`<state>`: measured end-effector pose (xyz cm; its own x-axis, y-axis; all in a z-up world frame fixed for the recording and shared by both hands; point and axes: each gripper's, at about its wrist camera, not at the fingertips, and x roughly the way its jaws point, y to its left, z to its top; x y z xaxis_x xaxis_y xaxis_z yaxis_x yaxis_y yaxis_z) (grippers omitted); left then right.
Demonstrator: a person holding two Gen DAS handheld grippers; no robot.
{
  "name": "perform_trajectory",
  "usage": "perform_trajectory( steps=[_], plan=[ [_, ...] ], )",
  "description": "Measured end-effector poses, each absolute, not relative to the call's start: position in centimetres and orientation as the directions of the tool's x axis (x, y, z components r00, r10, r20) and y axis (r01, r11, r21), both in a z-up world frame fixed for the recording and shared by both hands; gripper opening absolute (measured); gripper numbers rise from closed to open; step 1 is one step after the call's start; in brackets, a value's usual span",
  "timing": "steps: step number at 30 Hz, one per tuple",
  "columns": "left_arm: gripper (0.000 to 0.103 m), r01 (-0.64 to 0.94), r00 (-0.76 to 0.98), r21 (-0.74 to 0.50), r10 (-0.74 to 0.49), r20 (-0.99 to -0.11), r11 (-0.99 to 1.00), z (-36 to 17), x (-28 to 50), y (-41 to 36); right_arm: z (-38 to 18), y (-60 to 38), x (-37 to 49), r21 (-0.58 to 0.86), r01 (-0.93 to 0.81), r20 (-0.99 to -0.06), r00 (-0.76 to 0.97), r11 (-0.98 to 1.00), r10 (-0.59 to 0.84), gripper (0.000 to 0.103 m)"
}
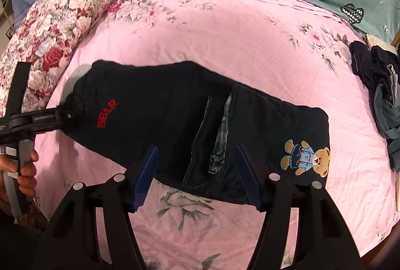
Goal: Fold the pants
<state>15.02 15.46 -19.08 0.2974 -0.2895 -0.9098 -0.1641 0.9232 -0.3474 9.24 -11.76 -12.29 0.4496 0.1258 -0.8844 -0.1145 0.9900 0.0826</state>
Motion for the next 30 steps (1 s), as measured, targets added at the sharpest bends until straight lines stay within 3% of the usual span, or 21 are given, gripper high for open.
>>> perform_trajectory(
  steps=[3, 4, 7, 10, 13, 16, 20, 21, 22, 23, 26, 30],
  plan=[
    [0.072, -0.176, 0.308, -0.368, -0.304, -0.901, 0.913, -19.0, 15.6, 15.4, -12.4, -13.2, 9.4, 0.092, -0.059, -0.877, 0.467, 0.994, 0.109, 0.064],
    [0.068, -0.178, 0.314, -0.379, -0.313, -0.896, 0.908, -19.1, 15.8, 15.4, -12.6, -14.0, 9.5, 0.102, -0.027, -0.876, 0.471, 0.994, 0.103, 0.064],
    [0.040, -0.161, 0.341, -0.444, -0.373, -0.863, 0.881, -18.8, 15.9, 15.5, -13.2, -15.6, 9.6, 0.130, 0.034, -0.878, 0.467, 0.991, 0.099, 0.064],
    [0.031, -0.121, 0.397, -0.467, -0.388, -0.832, 0.876, -17.6, 15.5, 15.5, -13.7, -16.2, 9.7, 0.151, 0.055, -0.888, 0.446, 0.987, 0.111, 0.064],
    [0.032, -0.104, 0.409, -0.441, -0.366, -0.836, 0.891, -17.5, 15.4, 15.0, -13.9, -16.0, 9.6, 0.154, 0.043, -0.888, 0.444, 0.987, 0.120, 0.064],
    [0.064, -0.211, 0.345, -0.466, -0.381, -0.858, 0.859, -19.4, 16.1, 15.7, -14.1, -15.4, 9.8, 0.154, 0.014, -0.888, 0.440, 0.988, 0.133, 0.064],
    [0.066, -0.262, 0.394, -0.524, -0.406, -0.824, 0.810, -19.6, 17.0, 16.0, -14.0, -14.4, 10.0, 0.141, -0.032, -0.887, 0.440, 0.990, 0.141, 0.064],
    [0.063, -0.249, 0.403, -0.506, -0.387, -0.830, 0.826, -19.5, 17.1, 15.6, -14.0, -14.4, 10.1, 0.133, -0.035, -0.887, 0.442, 0.990, 0.135, 0.064],
    [0.045, -0.232, 0.408, -0.490, -0.373, -0.833, 0.840, -19.4, 17.0, 15.3, -13.9, -14.4, 10.1, 0.121, -0.036, -0.886, 0.447, 0.992, 0.125, 0.064],
    [0.035, -0.212, 0.414, -0.467, -0.354, -0.838, 0.858, -19.3, 17.0, 14.9, -13.9, -14.6, 10.1, 0.111, -0.032, -0.885, 0.451, 0.993, 0.113, 0.064],
    [0.025, -0.163, 0.453, -0.451, -0.340, -0.824, 0.877, -18.4, 16.2, 14.6, -14.6, -16.0, 10.2, 0.105, 0.010, -0.884, 0.459, 0.994, 0.089, 0.064],
    [0.023, -0.107, 0.502, -0.393, -0.292, -0.814, 0.913, -16.7, 15.1, 14.0, -17.0, -17.8, 10.6, 0.124, 0.074, -0.900, 0.428, 0.990, 0.081, 0.064]
  ],
)
